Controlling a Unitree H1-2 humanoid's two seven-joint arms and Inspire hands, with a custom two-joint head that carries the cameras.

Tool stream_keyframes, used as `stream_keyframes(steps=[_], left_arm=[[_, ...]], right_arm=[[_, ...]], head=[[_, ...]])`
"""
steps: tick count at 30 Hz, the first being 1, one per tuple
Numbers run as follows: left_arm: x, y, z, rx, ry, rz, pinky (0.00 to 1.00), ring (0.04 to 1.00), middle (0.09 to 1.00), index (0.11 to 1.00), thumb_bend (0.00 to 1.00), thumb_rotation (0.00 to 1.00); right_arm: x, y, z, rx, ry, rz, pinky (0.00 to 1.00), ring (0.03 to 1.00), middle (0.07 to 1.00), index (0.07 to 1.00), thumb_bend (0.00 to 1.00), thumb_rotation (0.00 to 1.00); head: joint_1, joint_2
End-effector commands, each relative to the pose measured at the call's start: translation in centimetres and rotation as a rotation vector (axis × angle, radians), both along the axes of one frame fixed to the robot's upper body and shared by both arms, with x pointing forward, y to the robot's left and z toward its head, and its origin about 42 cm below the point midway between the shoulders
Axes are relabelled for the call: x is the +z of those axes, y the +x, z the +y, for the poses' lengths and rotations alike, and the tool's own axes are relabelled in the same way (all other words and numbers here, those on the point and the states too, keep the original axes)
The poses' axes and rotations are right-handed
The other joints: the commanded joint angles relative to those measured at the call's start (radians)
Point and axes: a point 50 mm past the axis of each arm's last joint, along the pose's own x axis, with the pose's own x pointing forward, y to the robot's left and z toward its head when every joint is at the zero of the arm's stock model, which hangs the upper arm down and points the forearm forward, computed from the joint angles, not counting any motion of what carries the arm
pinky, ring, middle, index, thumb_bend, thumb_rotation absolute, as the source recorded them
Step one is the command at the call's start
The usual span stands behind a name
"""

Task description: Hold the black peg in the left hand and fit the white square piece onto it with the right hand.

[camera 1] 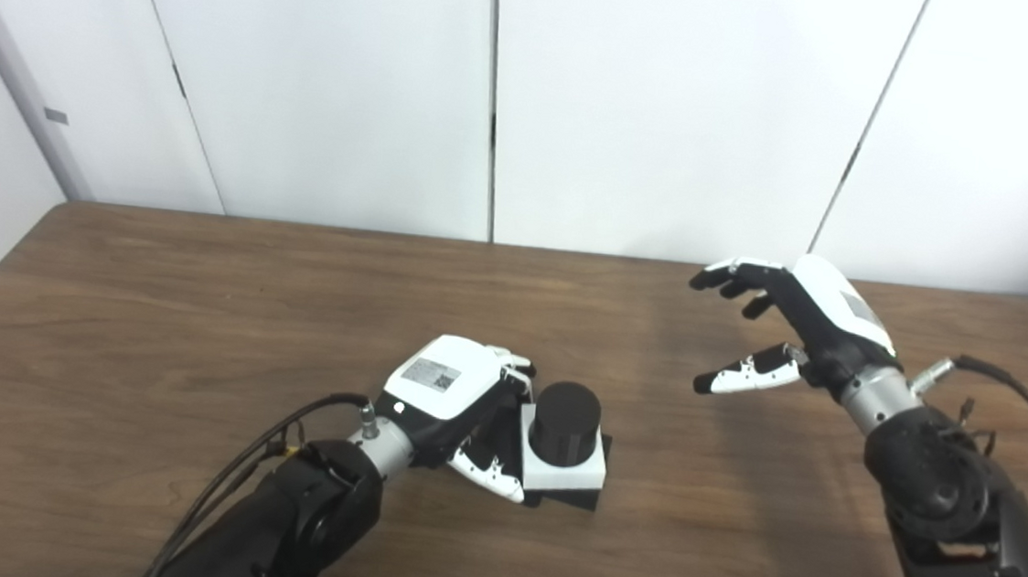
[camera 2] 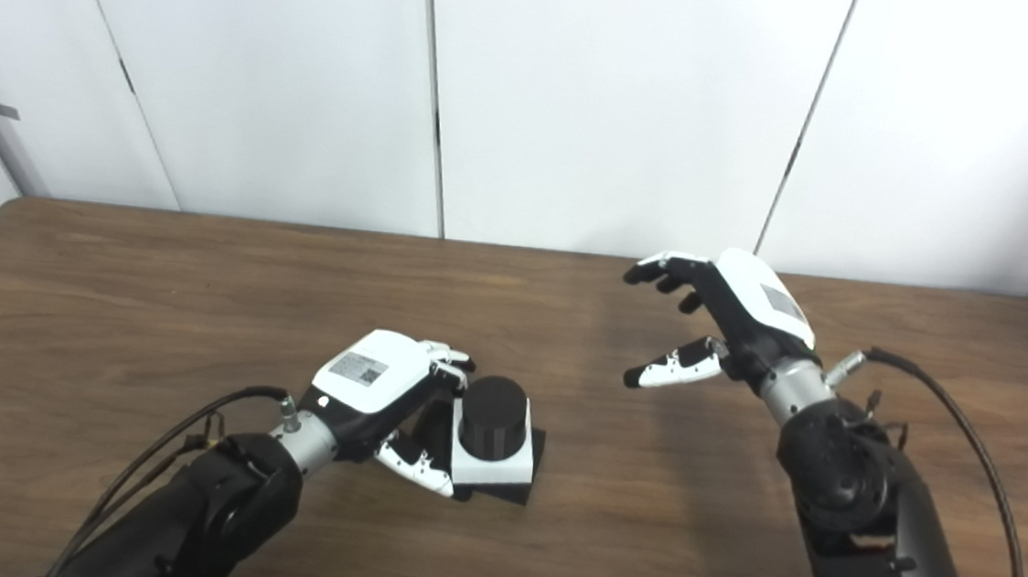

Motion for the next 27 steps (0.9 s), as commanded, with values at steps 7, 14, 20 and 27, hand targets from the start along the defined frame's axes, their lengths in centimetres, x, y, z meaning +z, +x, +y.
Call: stream_keyframes(steps=[7, 14, 20, 27], left_arm=[[-3.1, -1.0, 1.0, 0.004, 0.063, 0.093, 0.77, 0.864, 0.848, 0.673, 0.88, 0.23], [-3.0, -0.6, 1.5, 0.024, 0.059, 0.083, 0.76, 0.868, 0.871, 0.757, 0.97, 0.33], [-2.8, -0.5, 1.7, 0.024, 0.047, 0.077, 0.75, 0.868, 0.869, 0.730, 0.98, 0.30], [-2.7, -0.5, 1.7, 0.026, 0.038, 0.073, 0.76, 0.862, 0.865, 0.716, 0.99, 0.27]], right_arm=[[0.6, -0.2, 0.5, -0.013, 0.069, -0.133, 0.58, 0.686, 0.715, 0.693, 0.67, 0.11], [0.0, -0.4, 0.9, -0.021, 0.077, -0.140, 0.57, 0.680, 0.714, 0.688, 0.68, 0.10], [0.2, -0.4, 1.0, -0.026, 0.073, -0.136, 0.56, 0.675, 0.713, 0.689, 0.70, 0.11], [0.5, -0.2, 1.1, -0.025, 0.071, -0.127, 0.58, 0.688, 0.723, 0.690, 0.70, 0.10]], head=[[-0.007, 0.001], [-0.010, 0.002], [-0.010, 0.002], [-0.010, 0.005]])
